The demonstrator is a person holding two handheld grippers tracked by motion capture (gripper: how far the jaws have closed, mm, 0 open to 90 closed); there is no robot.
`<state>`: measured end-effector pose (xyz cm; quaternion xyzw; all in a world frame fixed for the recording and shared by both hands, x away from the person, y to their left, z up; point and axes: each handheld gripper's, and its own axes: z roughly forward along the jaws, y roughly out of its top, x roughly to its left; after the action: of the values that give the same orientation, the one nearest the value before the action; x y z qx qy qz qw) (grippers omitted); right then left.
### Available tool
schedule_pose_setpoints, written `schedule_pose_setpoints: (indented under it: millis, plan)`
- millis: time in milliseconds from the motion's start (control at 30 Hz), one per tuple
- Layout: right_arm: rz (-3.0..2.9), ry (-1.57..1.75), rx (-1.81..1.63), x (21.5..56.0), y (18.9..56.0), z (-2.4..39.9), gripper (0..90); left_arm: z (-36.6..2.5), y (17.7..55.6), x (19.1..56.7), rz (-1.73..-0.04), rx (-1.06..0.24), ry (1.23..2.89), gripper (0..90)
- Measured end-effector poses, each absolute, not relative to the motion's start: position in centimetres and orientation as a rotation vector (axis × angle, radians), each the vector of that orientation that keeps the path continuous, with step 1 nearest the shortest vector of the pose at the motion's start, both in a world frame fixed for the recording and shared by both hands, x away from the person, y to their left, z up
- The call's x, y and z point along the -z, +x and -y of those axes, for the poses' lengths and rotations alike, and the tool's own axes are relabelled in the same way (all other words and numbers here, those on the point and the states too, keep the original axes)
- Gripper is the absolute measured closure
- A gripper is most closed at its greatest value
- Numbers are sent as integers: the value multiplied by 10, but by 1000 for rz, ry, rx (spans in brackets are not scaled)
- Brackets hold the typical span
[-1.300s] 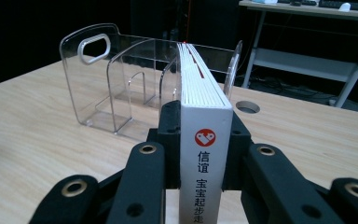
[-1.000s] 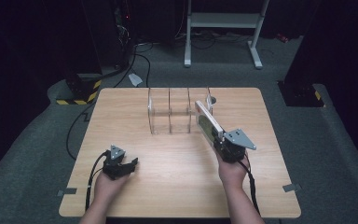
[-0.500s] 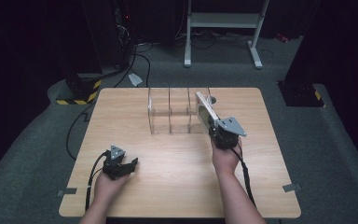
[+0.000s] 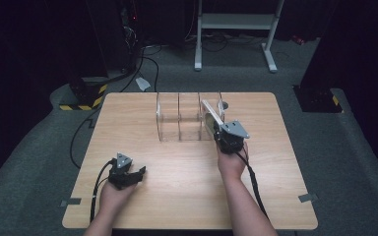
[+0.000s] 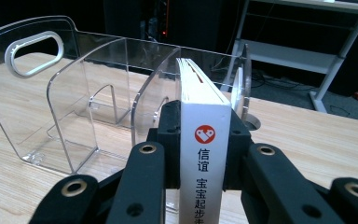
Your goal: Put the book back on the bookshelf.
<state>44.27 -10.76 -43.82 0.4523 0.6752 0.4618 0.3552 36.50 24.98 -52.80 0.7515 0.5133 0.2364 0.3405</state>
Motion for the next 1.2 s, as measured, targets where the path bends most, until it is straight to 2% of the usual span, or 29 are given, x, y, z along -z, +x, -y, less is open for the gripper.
schedule_pose_setpoints:
  millis: [1200]
  plan:
    - [-1749, 1263, -1188, 471, 411, 115, 712, -249, 364, 528, -1332, -611, 1961, 349]
